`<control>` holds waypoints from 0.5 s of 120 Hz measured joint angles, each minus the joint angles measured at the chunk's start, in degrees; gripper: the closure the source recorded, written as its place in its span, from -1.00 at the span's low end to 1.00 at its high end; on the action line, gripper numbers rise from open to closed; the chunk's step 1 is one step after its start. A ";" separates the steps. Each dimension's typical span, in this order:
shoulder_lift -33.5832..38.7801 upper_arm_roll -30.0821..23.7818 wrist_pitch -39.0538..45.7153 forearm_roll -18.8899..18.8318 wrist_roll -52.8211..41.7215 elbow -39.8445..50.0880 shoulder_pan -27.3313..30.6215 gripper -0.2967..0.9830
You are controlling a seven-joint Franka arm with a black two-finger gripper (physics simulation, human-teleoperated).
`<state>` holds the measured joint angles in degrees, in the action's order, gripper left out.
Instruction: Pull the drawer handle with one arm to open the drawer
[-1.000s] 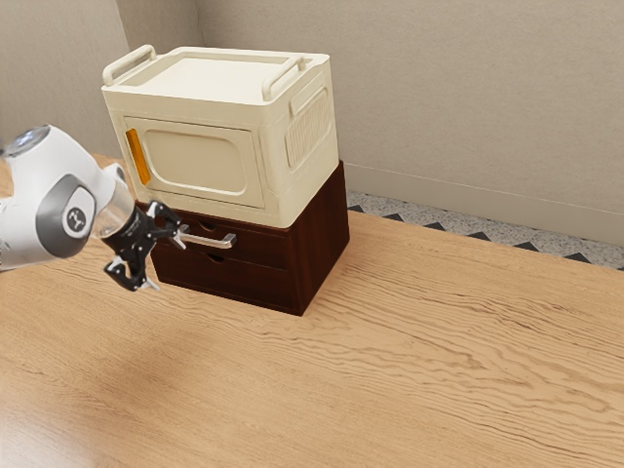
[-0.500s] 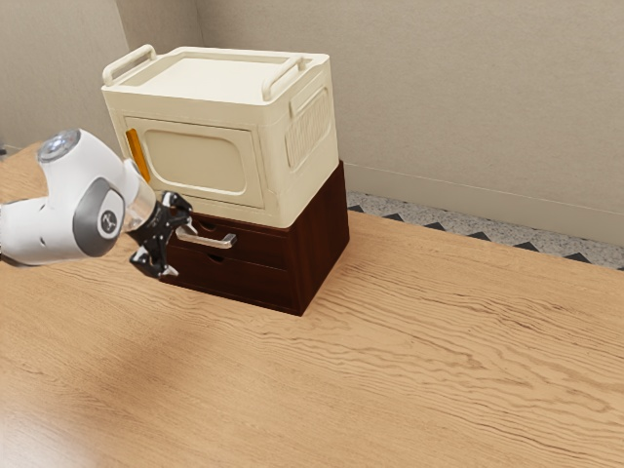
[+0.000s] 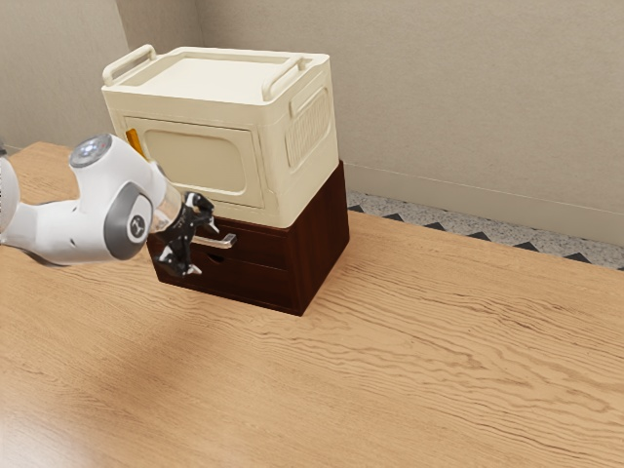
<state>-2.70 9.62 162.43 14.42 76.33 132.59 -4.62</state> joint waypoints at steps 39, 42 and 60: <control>-0.20 1.61 0.22 0.00 0.45 0.83 2.08 -0.41; -0.21 1.62 0.21 0.00 0.29 1.00 2.06 -0.41; -0.15 2.49 0.10 0.00 -1.98 1.27 1.12 -0.38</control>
<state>-2.85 12.11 162.54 14.42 74.35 133.86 -3.50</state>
